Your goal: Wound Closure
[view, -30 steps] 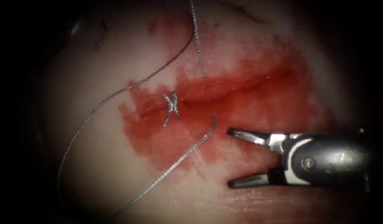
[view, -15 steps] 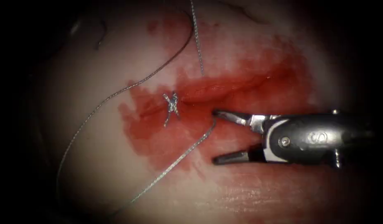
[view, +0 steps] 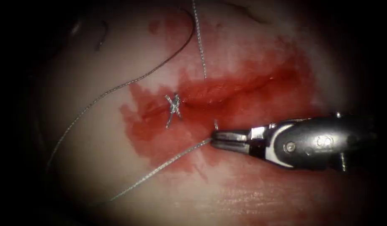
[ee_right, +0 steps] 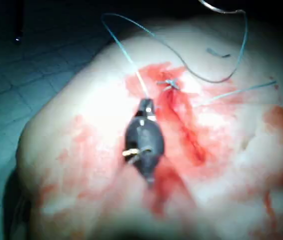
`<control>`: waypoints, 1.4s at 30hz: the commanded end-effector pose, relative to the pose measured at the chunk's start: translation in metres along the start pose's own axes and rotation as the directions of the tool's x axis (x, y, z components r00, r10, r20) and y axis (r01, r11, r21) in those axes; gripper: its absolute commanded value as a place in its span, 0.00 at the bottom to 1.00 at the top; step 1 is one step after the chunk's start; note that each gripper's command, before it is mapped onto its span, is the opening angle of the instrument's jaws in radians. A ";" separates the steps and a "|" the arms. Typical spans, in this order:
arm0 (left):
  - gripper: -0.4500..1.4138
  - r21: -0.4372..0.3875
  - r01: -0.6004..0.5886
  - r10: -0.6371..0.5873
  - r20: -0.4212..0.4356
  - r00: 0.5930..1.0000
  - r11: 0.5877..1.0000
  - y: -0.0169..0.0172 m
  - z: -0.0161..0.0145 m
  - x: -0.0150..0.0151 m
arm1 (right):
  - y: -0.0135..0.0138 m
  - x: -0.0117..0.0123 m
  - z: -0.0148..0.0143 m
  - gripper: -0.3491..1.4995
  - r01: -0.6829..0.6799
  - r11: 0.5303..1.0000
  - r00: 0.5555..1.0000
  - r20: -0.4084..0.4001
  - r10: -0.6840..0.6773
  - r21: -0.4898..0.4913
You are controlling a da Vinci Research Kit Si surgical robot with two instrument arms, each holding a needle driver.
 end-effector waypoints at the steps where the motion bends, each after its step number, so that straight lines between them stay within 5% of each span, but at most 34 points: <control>1: 0.05 0.000 0.000 0.000 -0.002 1.000 1.000 -0.0005 0.0007 -0.0002 | -0.0014 0.0003 0.0001 0.00 -0.001 1.000 1.000 0.000 0.001 0.016; 9: 0.05 0.000 -0.002 0.002 -0.002 1.000 1.000 -0.0005 0.0007 -0.0003 | -0.0088 0.0049 -0.0018 0.00 0.014 0.995 1.000 -0.008 -0.013 0.102; 19: 0.05 -0.001 -0.002 0.002 -0.002 1.000 1.000 -0.0005 0.0005 -0.0004 | -0.0084 0.0062 -0.0017 0.00 -0.001 0.996 1.000 -0.029 0.004 0.089; 20: 0.05 -0.001 -0.002 0.002 -0.002 1.000 1.000 -0.0005 0.0006 -0.0004 | -0.0082 0.0062 -0.0016 0.26 -0.002 0.997 0.999 -0.033 0.005 0.079; 21: 0.05 -0.001 -0.002 0.002 -0.002 1.000 1.000 -0.0005 0.0005 -0.0004 | -0.0080 0.0061 -0.0015 0.64 -0.003 0.999 0.999 -0.033 0.005 0.040; 22: 0.05 -0.001 -0.002 0.002 -0.002 1.000 1.000 -0.0005 0.0005 -0.0004 | -0.0079 0.0060 -0.0015 0.86 -0.006 1.000 1.000 -0.021 0.005 -0.003; 23: 0.05 -0.001 -0.002 0.002 -0.002 1.000 1.000 -0.0005 0.0005 -0.0004 | -0.0073 0.0058 -0.0016 0.95 -0.049 0.998 0.999 0.001 0.049 -0.038; 27: 0.05 -0.002 -0.002 0.002 -0.003 1.000 1.000 -0.0005 0.0005 -0.0004 | -0.0056 0.0051 -0.0039 0.90 -0.053 0.998 0.997 0.052 0.054 -0.020; 28: 0.05 -0.003 -0.002 0.002 -0.003 1.000 1.000 -0.0005 0.0004 -0.0004 | -0.0040 0.0043 -0.0058 0.90 -0.021 0.996 0.990 0.140 0.033 -0.088; 29: 0.05 -0.003 -0.002 0.002 -0.003 1.000 1.000 -0.0005 0.0004 -0.0004 | -0.0040 0.0043 -0.0058 0.90 -0.021 0.996 0.990 0.140 0.033 -0.088; 30: 0.05 -0.003 0.003 -0.003 -0.003 1.000 1.000 -0.0005 0.0004 -0.0004 | -0.0009 0.0028 -0.0083 0.86 0.016 0.991 0.979 0.204 0.012 -0.136; 34: 0.05 -0.003 0.008 -0.008 -0.004 1.000 1.000 -0.0005 0.0004 -0.0005 | 0.0035 0.0007 -0.0101 0.91 0.023 0.985 0.968 0.249 0.021 -0.173; 38: 0.05 -0.006 0.006 -0.006 -0.006 1.000 1.000 -0.0006 0.0004 -0.0007 | 0.0062 -0.0002 -0.0093 0.84 -0.135 0.973 0.982 0.106 0.156 -0.187; 39: 0.05 -0.001 0.010 -0.010 -0.006 1.000 1.000 -0.0005 0.0004 -0.0009 | 0.0077 -0.0002 -0.0078 0.76 -0.255 0.946 0.963 0.031 0.266 -0.200; 42: 0.05 -0.001 0.010 -0.010 -0.006 1.000 1.000 -0.0006 0.0004 -0.0010 | 0.0093 0.0002 -0.0046 0.68 -0.371 0.915 0.927 -0.009 0.374 -0.157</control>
